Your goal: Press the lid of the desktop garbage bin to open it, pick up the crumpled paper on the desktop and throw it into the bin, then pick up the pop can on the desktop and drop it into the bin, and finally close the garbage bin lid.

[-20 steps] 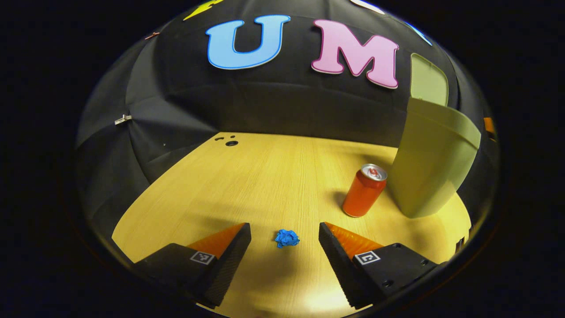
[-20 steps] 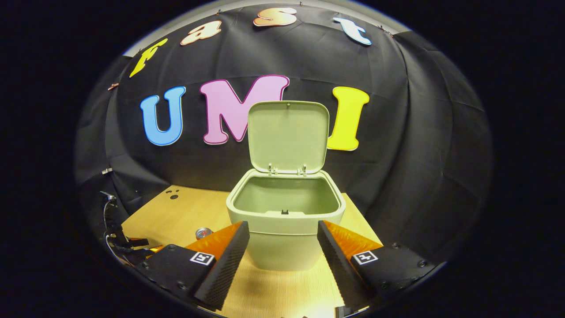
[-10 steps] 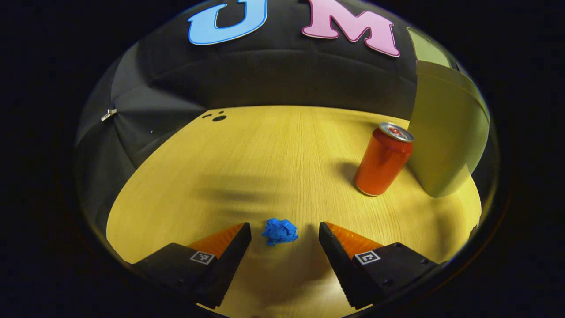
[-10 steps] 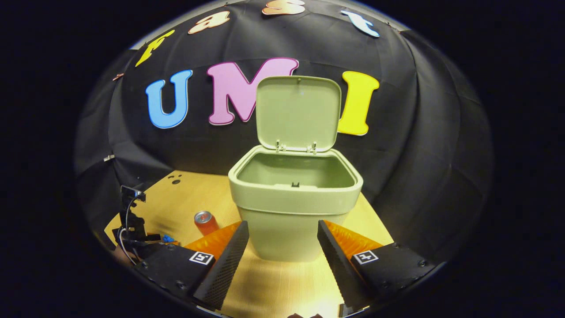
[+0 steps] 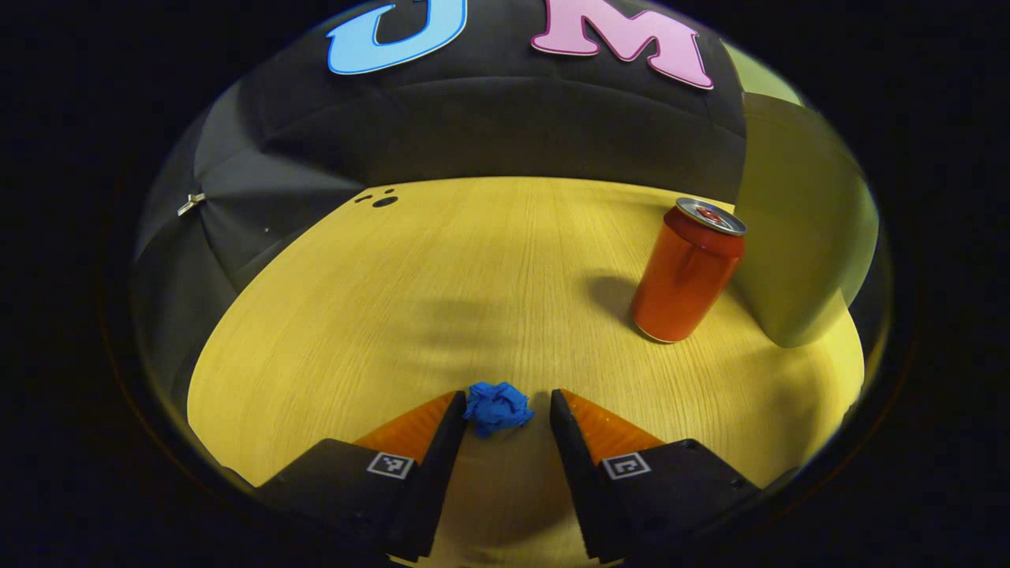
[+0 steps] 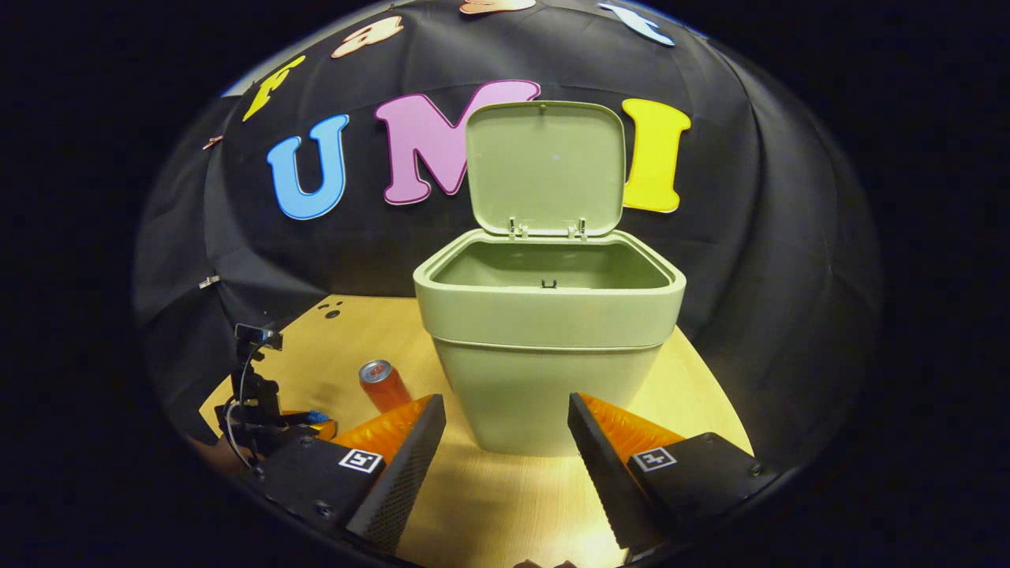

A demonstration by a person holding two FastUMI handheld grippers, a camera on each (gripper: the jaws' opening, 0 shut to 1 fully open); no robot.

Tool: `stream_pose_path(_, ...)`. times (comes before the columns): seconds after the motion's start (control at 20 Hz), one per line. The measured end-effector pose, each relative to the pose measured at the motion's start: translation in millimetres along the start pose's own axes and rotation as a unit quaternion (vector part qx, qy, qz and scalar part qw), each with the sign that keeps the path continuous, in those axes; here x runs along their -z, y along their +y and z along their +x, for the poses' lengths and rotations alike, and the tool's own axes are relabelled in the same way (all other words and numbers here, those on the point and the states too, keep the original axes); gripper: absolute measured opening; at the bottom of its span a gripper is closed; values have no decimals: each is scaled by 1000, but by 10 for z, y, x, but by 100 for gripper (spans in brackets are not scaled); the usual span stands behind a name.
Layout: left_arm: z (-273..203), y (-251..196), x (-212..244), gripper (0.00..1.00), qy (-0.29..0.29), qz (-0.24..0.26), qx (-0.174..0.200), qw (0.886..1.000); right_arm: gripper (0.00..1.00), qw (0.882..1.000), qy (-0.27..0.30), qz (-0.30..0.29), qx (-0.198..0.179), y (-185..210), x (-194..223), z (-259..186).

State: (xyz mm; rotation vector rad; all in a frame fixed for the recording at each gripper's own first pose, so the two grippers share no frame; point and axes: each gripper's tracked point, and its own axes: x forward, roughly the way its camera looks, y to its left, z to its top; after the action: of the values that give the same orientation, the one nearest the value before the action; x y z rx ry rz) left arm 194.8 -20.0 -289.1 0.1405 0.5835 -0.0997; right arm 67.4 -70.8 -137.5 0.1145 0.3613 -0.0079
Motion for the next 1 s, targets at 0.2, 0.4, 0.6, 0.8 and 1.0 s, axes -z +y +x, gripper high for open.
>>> stream_pose_path(0.2, 5, 40, -9, 57, -10, 9, 12, 1000, 97, 1000, 5, -20, 11, 71, 11, -20)
stream_pose_path(0.4, 11, 58, -23, 39, -17, 17, 30, 999, 97, 999, -1, -30, 14, 298, -43, -124)
stream_pose_path(0.6, -32, 51, -127, 34, -33, 34, 61, 997, 98, 998, -16, -37, 38, 394, -140, -262)
stream_pose_path(0.8, -248, 72, -417, 33, -69, 38, 87, 993, 98, 997, -28, -40, 58, 406, -224, -440)
stream_pose_path(1.0, -653, -7, -804, 33, -110, 23, 139, 984, 98, 996, -33, -34, 77, 372, -169, -614)
